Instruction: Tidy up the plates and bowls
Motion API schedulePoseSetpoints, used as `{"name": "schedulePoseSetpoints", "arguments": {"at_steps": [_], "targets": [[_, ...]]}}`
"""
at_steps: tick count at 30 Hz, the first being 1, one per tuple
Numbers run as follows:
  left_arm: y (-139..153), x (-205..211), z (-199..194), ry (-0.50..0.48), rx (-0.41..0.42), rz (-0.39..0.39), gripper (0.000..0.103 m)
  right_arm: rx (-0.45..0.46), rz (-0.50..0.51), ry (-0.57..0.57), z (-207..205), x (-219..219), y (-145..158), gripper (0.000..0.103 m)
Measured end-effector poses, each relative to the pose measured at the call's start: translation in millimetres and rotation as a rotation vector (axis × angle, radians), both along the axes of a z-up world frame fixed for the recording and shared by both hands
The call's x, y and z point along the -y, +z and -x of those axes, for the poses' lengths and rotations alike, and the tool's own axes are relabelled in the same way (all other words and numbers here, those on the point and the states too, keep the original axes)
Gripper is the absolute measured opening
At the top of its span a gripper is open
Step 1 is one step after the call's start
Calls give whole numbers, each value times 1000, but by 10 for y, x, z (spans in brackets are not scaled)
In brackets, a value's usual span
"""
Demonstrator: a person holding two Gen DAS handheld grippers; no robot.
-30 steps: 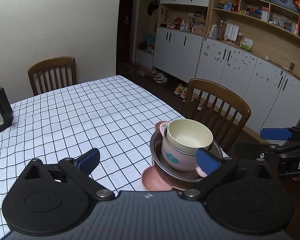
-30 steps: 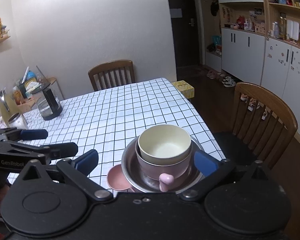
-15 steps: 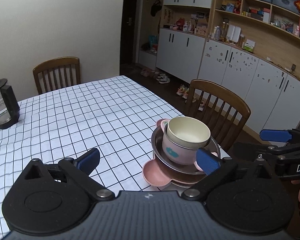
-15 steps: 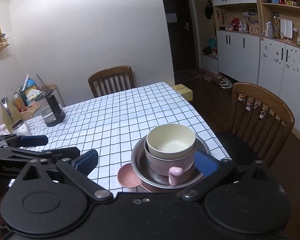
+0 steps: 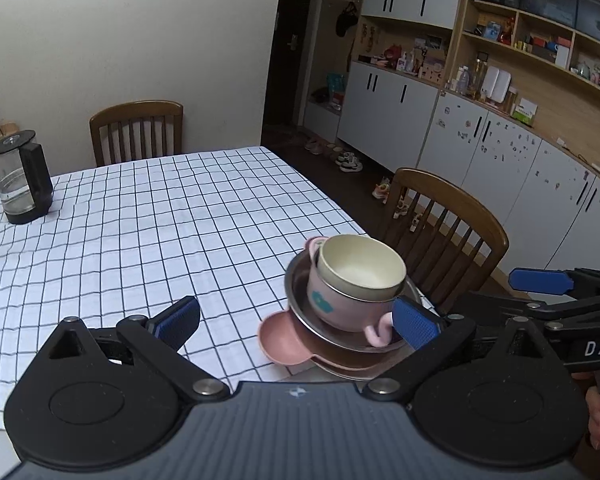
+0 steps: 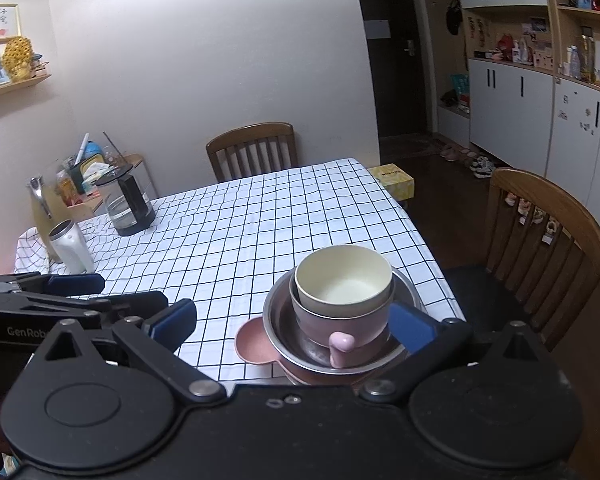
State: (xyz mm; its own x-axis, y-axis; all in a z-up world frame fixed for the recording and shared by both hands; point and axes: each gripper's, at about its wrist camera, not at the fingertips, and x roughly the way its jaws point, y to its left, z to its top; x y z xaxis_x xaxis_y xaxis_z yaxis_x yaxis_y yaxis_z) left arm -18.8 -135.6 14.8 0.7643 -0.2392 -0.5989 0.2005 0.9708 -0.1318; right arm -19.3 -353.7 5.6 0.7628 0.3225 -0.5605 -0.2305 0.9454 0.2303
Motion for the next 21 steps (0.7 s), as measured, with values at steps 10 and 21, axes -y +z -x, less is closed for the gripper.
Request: {"name": "schedulePoseSetpoints", "arguments": {"at_steps": [10, 21], "targets": [[-18, 198, 129, 91, -6, -7, 103, 7, 8, 73, 27, 159, 43, 103], [-33, 269, 186, 175, 2, 8, 103, 22, 7, 108, -38, 236, 4, 103]]}}
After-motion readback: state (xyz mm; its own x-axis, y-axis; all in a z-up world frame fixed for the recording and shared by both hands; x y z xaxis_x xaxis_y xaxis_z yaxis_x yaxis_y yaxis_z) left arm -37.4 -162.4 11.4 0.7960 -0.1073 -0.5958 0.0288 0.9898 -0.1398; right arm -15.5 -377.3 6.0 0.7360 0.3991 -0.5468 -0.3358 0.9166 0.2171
